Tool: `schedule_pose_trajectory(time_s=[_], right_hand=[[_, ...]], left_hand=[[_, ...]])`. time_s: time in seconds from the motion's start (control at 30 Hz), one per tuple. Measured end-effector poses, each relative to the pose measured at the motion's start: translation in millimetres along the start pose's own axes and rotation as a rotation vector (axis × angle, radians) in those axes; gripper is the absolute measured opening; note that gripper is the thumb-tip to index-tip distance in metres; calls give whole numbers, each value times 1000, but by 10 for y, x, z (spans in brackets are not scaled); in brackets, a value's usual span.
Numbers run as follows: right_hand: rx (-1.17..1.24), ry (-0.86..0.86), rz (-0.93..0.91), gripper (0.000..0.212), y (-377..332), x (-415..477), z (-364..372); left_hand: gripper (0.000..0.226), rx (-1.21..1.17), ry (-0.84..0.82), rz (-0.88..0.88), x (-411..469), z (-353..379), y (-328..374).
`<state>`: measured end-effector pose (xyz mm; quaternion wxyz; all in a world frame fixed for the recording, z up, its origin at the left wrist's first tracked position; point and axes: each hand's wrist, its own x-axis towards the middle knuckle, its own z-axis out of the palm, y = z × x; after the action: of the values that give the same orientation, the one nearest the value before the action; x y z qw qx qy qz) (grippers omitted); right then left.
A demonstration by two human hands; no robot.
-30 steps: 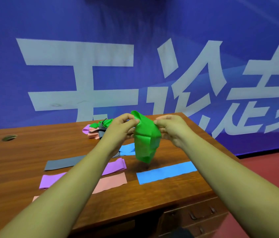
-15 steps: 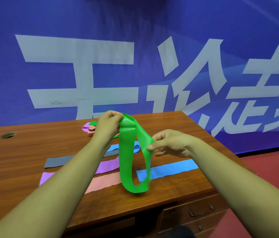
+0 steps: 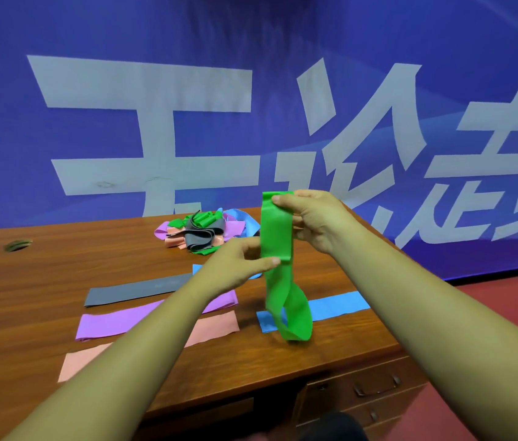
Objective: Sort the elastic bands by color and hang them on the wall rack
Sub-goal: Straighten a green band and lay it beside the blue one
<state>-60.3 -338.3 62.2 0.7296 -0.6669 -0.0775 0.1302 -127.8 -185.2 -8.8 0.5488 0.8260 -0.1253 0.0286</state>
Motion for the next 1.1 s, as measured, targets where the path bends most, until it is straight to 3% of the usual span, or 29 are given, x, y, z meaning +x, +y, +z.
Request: schedule_pose_trajectory(time_s=[0.27,0.43,0.6,0.7,0.8,0.9,1.0,1.1], right_hand=[[32,231,-3,16,66,49,-241],[-81,152,198,30,183,43,-304],[19,85,255,21,208,6,-334],[-306,87,262,20,193,-62,-338],[-680,155,39,30,196,-92,-318],[-603,73,-244,29,135,-148,-293],[-611,-148,-352,20,63,-236,-272],[-750,-175,-434,12,88,-222,-267]], left_hand=[[10,-226,160,-11,16,-73,24],[20,-400,200,45,59,-93,172],[32,-463,127,32,75,-49,240],[30,-405,206,54,115,-36,225],[24,-446,300,50,174,-42,232],[23,-432,326,55,223,-27,241],[21,-409,357,64,238,-7,261],[19,-382,370,53,255,3,233]])
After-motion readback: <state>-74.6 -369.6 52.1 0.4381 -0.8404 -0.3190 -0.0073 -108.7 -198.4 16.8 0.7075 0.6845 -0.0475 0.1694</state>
